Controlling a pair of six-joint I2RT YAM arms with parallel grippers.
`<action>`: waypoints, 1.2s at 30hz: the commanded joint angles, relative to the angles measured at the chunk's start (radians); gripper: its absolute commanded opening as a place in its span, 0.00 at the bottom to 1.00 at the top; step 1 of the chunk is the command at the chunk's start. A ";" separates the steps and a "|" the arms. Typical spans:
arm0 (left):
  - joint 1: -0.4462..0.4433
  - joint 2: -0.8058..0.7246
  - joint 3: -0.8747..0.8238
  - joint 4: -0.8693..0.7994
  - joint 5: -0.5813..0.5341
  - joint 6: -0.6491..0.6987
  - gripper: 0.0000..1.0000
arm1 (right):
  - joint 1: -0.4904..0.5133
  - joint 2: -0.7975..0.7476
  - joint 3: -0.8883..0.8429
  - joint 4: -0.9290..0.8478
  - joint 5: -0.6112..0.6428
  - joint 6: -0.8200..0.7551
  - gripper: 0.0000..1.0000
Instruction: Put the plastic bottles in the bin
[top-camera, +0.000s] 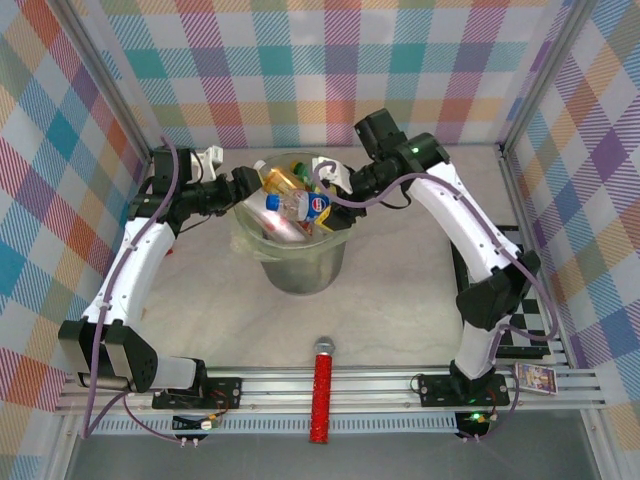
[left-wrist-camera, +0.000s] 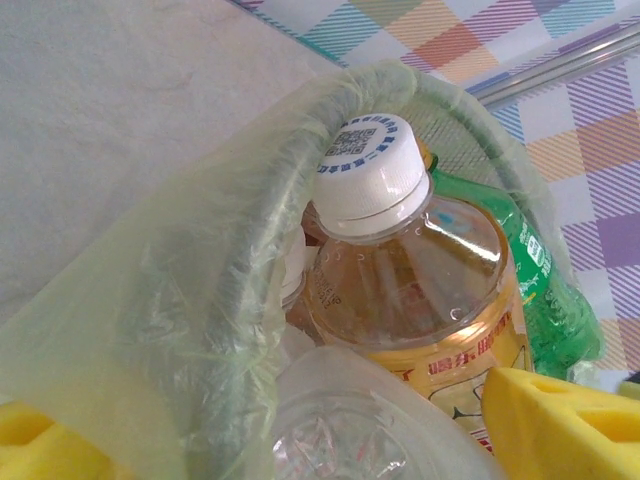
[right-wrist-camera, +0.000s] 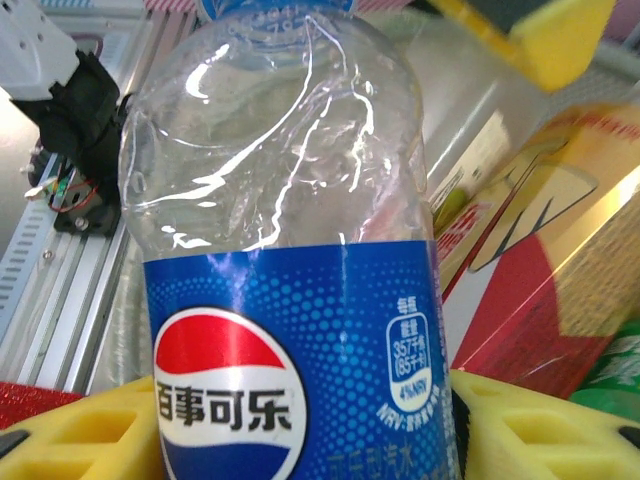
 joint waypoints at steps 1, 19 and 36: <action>-0.017 -0.018 0.060 -0.056 0.024 0.022 0.86 | 0.024 0.030 0.054 -0.087 0.019 -0.054 0.52; 0.007 -0.043 0.162 -0.189 -0.030 0.100 0.92 | 0.088 -0.027 0.130 0.073 0.087 0.171 0.88; 0.007 -0.111 0.020 -0.145 -0.005 0.040 0.91 | 0.099 -0.194 -0.234 0.272 0.182 0.221 0.68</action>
